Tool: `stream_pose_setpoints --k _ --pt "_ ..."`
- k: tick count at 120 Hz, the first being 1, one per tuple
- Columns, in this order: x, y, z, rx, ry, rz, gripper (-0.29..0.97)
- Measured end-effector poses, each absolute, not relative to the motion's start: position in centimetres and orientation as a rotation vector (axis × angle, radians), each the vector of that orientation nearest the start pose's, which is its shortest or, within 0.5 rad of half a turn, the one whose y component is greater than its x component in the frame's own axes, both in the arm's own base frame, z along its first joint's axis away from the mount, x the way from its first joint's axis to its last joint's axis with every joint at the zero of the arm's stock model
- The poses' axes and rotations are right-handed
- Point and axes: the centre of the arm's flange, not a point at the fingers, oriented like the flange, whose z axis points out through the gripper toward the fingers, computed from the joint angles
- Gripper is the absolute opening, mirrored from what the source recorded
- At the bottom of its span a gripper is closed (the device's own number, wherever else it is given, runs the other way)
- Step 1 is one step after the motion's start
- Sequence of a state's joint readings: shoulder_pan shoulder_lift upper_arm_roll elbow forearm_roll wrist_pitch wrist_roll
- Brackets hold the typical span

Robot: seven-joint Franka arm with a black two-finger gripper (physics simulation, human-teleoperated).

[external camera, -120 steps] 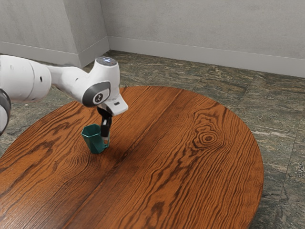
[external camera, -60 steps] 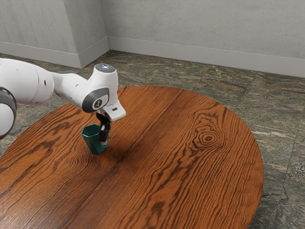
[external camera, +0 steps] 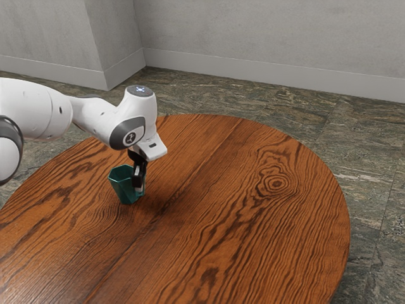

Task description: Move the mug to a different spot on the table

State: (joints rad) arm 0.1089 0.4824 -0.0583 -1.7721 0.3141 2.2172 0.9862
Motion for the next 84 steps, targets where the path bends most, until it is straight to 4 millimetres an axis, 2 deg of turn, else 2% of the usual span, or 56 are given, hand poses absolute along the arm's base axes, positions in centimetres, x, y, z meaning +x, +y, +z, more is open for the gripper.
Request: stream_pose_setpoints --k 31,64,84 --pt "65.3 4.6 28.8 -2.515 1.561 0.21 0.21" --pt "65.3 4.6 29.5 -2.521 1.522 0.22 0.12" --pt "65.3 3.8 31.0 -2.475 1.502 0.29 0.1"
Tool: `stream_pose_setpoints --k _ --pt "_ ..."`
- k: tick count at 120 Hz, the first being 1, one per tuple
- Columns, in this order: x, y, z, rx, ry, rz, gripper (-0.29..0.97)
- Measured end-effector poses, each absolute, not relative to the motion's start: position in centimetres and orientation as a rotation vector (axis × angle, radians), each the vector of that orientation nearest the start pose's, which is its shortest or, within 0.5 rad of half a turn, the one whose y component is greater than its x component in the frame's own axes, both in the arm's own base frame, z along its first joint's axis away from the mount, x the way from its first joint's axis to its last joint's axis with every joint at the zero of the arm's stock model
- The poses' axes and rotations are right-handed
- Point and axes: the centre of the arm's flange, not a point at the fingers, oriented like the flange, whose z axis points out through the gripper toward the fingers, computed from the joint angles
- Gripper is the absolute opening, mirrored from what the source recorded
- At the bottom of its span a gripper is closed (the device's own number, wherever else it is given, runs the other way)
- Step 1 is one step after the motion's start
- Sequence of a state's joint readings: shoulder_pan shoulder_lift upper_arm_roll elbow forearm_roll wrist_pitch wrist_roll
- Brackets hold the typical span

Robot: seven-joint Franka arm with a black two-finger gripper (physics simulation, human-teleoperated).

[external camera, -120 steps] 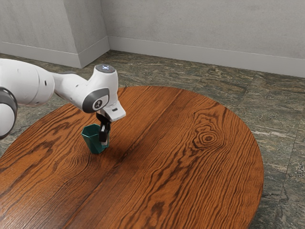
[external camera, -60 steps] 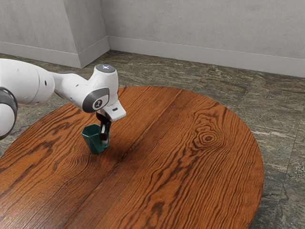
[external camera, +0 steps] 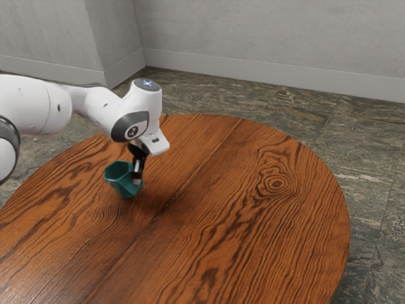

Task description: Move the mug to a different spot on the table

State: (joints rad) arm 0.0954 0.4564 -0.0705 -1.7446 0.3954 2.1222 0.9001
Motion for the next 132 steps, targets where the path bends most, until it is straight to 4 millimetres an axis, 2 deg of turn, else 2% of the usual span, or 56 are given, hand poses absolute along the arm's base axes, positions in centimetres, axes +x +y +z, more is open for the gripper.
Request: stream_pose_setpoints --k 20,43,63,101,132 --pt "64.9 0.8 31.9 -2.456 1.511 0.327 0.1" --pt "64.2 -4.1 32.2 -2.442 1.548 0.343 0.1" --pt "63.6 -6.3 32.0 -2.456 1.539 0.367 0.1" --pt "62.9 -8.2 31.3 -2.484 1.488 0.396 0.09" --pt "62.8 -8.5 30.6 -2.508 1.446 0.411 0.1"
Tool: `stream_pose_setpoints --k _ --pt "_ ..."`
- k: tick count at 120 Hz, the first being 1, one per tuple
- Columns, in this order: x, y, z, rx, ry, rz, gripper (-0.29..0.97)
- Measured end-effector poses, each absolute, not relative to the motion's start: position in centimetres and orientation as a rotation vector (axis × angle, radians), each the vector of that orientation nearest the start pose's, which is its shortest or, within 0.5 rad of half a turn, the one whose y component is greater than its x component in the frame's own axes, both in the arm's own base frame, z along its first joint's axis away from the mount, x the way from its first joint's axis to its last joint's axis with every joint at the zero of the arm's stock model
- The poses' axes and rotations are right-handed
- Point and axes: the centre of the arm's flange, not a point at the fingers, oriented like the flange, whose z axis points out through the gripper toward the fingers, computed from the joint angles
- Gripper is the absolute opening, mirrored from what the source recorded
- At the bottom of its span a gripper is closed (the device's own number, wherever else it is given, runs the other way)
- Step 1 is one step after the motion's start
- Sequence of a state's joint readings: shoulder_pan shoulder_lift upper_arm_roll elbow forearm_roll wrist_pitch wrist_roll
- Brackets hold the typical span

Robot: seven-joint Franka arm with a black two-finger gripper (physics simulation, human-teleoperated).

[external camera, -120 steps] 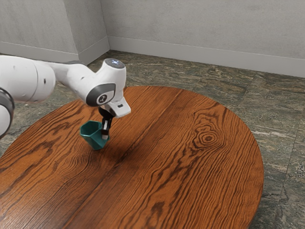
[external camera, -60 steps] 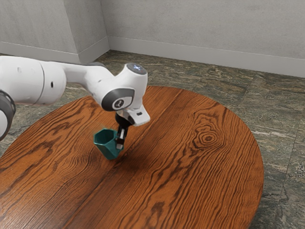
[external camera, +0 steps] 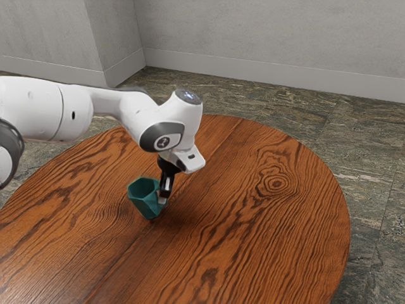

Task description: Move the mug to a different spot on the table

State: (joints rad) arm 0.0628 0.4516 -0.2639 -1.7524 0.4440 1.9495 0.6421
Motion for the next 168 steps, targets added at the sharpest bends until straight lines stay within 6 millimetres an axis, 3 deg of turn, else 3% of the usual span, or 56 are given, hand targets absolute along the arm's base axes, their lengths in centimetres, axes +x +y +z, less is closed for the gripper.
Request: stream_pose_setpoints --k 36,59,87,168 --pt "62.8 -8.9 30.6 -2.522 1.413 0.404 0.07" --pt "62.7 -8.9 29.7 -2.534 1.409 0.426 0.42" --pt "62.7 -9.7 29.6 -2.549 1.411 0.416 0.59" --pt "63.0 -12.8 29.1 -2.554 1.474 0.301 0.68"
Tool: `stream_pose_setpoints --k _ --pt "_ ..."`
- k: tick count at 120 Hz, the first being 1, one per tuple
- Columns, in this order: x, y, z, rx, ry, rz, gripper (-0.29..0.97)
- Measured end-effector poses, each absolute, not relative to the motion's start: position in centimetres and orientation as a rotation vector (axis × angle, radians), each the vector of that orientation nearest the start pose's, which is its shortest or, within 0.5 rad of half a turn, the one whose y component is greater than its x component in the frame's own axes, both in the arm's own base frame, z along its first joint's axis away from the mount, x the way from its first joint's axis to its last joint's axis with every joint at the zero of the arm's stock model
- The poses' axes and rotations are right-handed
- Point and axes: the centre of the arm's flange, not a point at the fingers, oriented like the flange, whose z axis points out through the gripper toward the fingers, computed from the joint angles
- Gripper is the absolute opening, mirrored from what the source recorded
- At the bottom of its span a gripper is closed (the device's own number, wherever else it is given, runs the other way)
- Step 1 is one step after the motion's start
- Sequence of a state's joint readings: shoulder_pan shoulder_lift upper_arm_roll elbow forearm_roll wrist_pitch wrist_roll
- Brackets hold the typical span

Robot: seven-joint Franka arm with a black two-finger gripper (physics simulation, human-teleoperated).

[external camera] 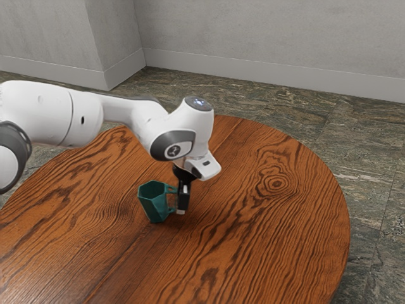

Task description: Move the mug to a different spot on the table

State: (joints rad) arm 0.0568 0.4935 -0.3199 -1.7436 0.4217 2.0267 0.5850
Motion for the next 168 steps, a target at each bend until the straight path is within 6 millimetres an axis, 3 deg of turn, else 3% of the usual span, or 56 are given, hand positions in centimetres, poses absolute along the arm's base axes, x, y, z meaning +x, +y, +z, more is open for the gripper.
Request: stream_pose_setpoints --k 16,27,40,57,68,89,105,113,124,168 --pt "63.6 -13.5 29.2 -2.55 1.497 0.211 0.68" --pt "63.8 -14.7 30.5 -2.537 1.52 0.128 0.68" --pt "63.7 -15.9 36.0 -2.519 1.509 -0.009 0.68" --pt "62.1 -16.2 43.7 -2.559 1.444 -0.105 0.68" --pt "61.2 -14.0 46.8 -2.631 1.34 -0.087 0.68" --pt "59.3 -6.4 52.7 -2.836 0.977 -0.03 0.68" --pt "57.6 -4.7 58.9 -2.941 0.75 -0.038 0.68" --pt "56.9 -4.6 61.0 -2.998 0.656 -0.03 0.68" --pt "55.9 -4.6 62.5 -3.056 0.551 0.004 0.68" --pt "54.1 -4.7 63.3 -3.156 0.283 0.113 0.68"
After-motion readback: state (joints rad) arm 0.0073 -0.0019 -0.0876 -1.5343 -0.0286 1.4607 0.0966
